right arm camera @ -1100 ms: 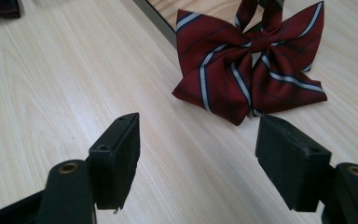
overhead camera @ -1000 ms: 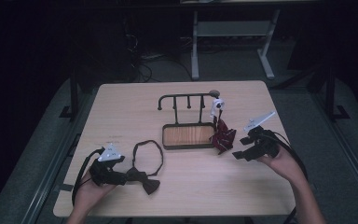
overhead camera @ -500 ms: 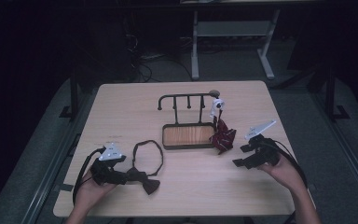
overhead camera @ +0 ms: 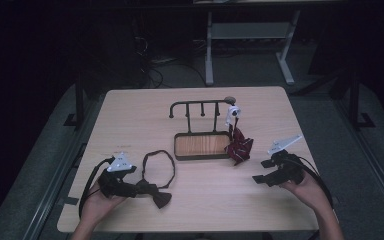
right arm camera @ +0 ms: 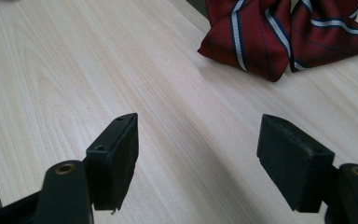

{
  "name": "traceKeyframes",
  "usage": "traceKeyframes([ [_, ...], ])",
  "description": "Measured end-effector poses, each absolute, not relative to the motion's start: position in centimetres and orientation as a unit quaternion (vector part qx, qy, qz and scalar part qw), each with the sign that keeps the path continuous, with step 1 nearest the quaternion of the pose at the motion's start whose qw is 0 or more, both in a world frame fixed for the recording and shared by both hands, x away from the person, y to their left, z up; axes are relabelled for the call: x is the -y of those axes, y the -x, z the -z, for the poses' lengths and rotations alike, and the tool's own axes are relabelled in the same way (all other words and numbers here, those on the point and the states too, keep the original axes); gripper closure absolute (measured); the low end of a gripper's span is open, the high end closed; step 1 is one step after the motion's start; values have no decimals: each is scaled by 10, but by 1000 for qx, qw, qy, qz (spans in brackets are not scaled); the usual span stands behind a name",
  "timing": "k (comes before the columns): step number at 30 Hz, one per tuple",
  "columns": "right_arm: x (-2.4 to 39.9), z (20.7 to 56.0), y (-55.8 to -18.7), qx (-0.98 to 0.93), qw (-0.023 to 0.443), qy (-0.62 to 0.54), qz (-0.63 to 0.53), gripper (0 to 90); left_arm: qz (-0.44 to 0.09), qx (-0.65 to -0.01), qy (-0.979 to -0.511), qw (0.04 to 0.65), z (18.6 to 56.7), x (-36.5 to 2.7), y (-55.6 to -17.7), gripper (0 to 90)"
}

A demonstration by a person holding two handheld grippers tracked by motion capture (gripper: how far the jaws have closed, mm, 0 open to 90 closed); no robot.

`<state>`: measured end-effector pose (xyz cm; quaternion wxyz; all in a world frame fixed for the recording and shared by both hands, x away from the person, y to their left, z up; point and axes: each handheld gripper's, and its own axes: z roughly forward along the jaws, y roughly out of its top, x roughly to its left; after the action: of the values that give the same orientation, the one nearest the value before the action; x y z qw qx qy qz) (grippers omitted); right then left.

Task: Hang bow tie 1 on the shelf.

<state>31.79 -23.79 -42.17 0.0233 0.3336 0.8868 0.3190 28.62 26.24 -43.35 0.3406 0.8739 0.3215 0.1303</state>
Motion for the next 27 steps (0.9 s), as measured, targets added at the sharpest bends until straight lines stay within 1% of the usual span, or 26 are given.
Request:
traceKeyframes([
  [4,236,423,-316,-886,30,-330,-323,288,-132,-326,-871,344,432,-263,-285,260],
  [8,236,424,-313,-887,26,-325,-328,284,-136,-324,-872,342,430,-263,-284,260],
  [13,235,427,-313,-884,46,-331,-327,255,-135,-322,-873,339,430,-260,-283,260],
  [18,233,429,-313,-885,44,-329,-327,228,-138,-321,-875,335,430,-257,-284,260],
  [24,231,428,-310,-888,46,-319,-328,228,-132,-326,-876,330,428,-254,-289,263],
  [25,231,428,-309,-889,40,-321,-325,228,-132,-326,-877,327,426,-253,-291,265],
  [27,231,430,-309,-892,42,-317,-318,228,-133,-326,-877,327,424,-252,-293,282],
])
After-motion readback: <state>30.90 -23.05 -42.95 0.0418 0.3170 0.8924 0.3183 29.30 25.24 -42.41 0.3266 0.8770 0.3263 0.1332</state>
